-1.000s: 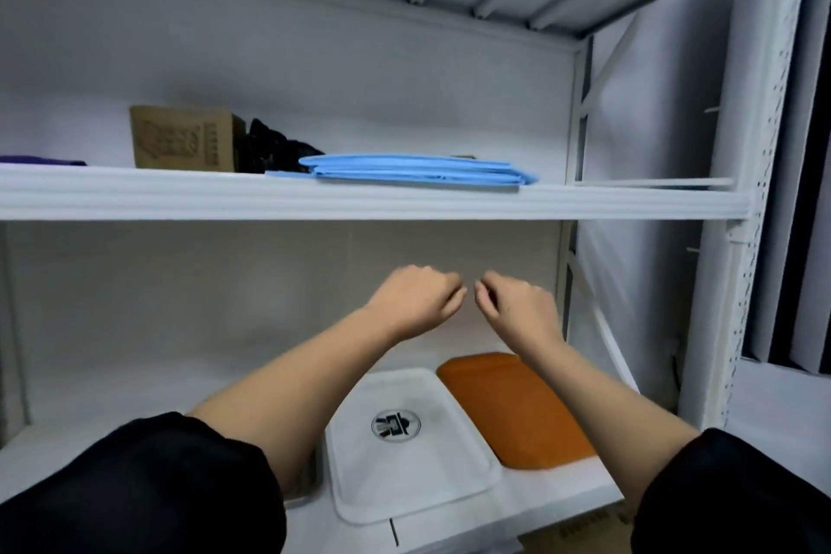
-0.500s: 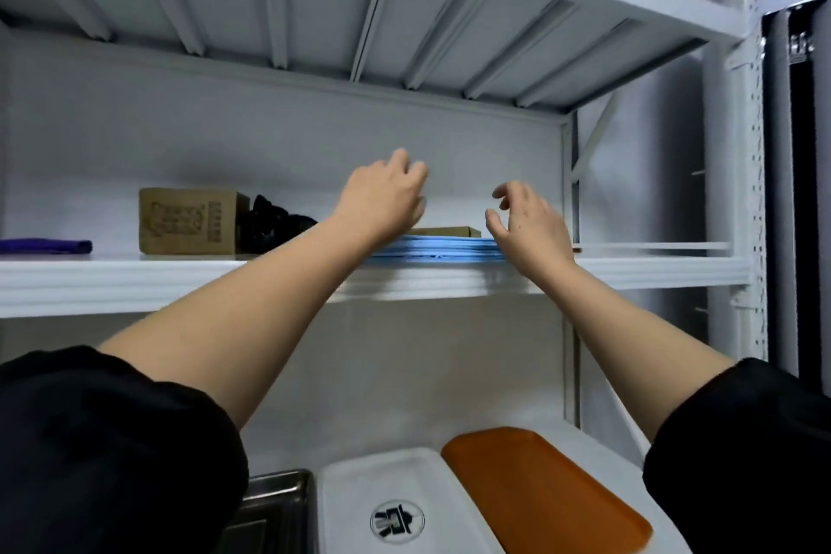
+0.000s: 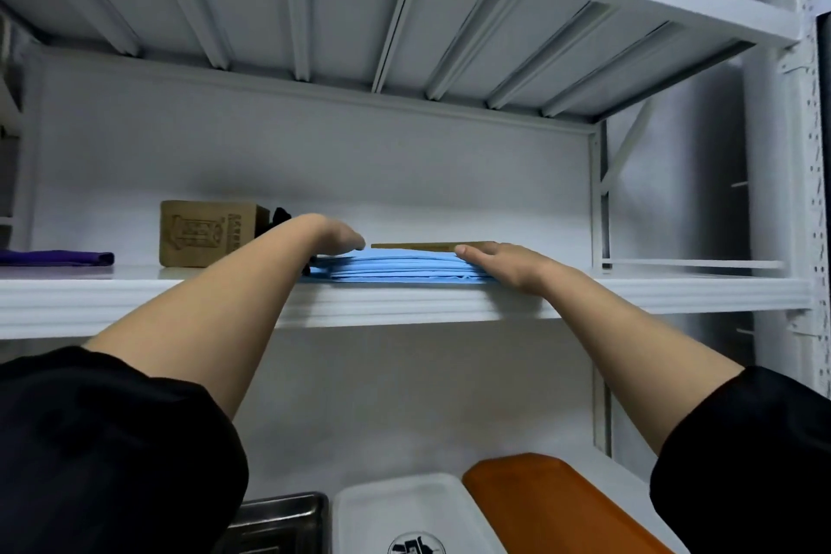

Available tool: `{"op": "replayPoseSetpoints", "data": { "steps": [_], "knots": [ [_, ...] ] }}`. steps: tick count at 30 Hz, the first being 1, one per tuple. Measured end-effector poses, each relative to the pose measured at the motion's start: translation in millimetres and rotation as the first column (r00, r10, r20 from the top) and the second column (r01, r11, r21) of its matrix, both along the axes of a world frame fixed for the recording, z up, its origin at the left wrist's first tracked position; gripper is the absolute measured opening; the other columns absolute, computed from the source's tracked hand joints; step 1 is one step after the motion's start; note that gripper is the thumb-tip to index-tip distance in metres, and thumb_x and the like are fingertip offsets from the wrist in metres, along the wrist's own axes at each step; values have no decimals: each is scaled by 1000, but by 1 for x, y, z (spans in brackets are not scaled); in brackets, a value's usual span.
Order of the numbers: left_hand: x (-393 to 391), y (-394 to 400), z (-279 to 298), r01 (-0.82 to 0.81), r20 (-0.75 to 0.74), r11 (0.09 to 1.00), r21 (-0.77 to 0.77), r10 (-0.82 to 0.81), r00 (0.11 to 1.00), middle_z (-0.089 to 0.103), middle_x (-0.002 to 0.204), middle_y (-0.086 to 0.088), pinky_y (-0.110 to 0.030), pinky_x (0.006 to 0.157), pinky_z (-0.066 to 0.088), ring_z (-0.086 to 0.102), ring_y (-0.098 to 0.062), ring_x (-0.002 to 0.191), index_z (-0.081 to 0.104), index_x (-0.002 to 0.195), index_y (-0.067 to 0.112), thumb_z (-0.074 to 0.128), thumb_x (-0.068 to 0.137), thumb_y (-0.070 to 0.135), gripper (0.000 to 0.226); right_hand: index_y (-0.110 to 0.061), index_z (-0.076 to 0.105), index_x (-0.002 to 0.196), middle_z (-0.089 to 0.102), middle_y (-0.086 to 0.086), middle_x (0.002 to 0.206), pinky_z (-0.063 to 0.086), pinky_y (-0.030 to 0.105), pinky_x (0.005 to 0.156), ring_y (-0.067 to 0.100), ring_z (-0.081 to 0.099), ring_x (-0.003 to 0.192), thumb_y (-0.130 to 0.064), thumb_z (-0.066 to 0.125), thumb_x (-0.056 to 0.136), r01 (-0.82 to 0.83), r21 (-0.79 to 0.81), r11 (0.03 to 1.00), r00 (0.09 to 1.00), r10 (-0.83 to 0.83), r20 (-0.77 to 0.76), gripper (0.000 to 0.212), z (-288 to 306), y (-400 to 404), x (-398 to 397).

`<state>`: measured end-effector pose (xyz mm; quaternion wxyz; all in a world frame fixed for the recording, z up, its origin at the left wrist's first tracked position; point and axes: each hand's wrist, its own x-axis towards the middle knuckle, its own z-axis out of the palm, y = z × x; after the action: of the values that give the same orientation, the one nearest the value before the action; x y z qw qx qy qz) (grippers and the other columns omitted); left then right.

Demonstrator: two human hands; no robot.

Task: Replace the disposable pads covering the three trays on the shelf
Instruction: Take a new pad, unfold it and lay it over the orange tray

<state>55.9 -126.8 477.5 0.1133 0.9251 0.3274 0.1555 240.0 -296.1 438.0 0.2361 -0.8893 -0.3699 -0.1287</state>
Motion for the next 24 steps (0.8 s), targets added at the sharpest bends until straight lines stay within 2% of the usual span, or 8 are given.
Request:
{"op": "replayPoseSetpoints", "data": {
  "steps": [3,5,7,11,14,18,21,24],
  "knots": [
    [1,12,3,4,93,999,-53,1,996,55,107,-16,-33,75,44,54,-28,82,44,130,4,44,99,30,41,-31,52,129,51,-4,136,32,43,108,22,45,124,-75,21,87,18,9,1000,1000,-18,23,69,-2,-1,-5],
    [3,21,5,8,208,997,-71,7,978,47,77,-11,-28,59,40,46,-24,61,50,108,3,50,96,24,25,-29,51,131,50,-3,137,30,44,109,22,44,125,-73,20,88,8,17,1000,999,-9,31,68,-3,-3,-10],
    [3,28,6,57,313,982,-178,2,950,47,68,-10,-24,49,40,48,-23,51,51,96,3,54,92,22,19,-31,50,132,48,-5,139,30,43,108,21,43,127,-74,20,88,-2,26,1000,999,1,47,69,-6,-4,-12],
    [1,26,4,173,403,915,-363,-13,915,56,43,-4,-15,34,38,47,-14,28,61,97,11,55,91,18,11,-39,49,129,48,-8,140,28,41,105,18,41,129,-78,25,84,-15,64,998,993,7,119,64,-11,-9,-12],
    [4,20,6,368,631,855,-366,-63,773,57,57,-9,-14,34,39,48,-13,29,64,103,12,55,91,7,15,-37,48,130,55,-5,131,25,40,104,17,43,125,-76,31,85,-4,77,997,948,-20,317,62,-15,-8,-17],
    [8,6,7,547,819,780,-304,-80,568,55,86,-4,-10,37,40,48,-12,59,64,117,14,56,90,6,29,-35,47,131,57,-10,127,24,36,107,12,47,122,-77,26,78,-106,160,981,849,6,529,70,-21,1,-29],
    [5,-3,10,626,876,730,-275,-77,475,52,79,-1,-15,42,41,47,-12,62,62,124,17,58,89,11,36,-30,52,127,64,-7,117,34,33,90,20,56,110,-45,46,91,-154,224,962,752,-33,658,40,-19,6,-39],
    [-1,-5,11,656,904,696,-292,-24,427,55,94,-4,-19,47,46,57,-15,71,44,139,17,56,89,16,51,-21,62,119,70,3,93,33,31,64,32,61,79,-16,53,90,-103,321,941,667,-174,724,31,-17,11,-54]
  ]
}}
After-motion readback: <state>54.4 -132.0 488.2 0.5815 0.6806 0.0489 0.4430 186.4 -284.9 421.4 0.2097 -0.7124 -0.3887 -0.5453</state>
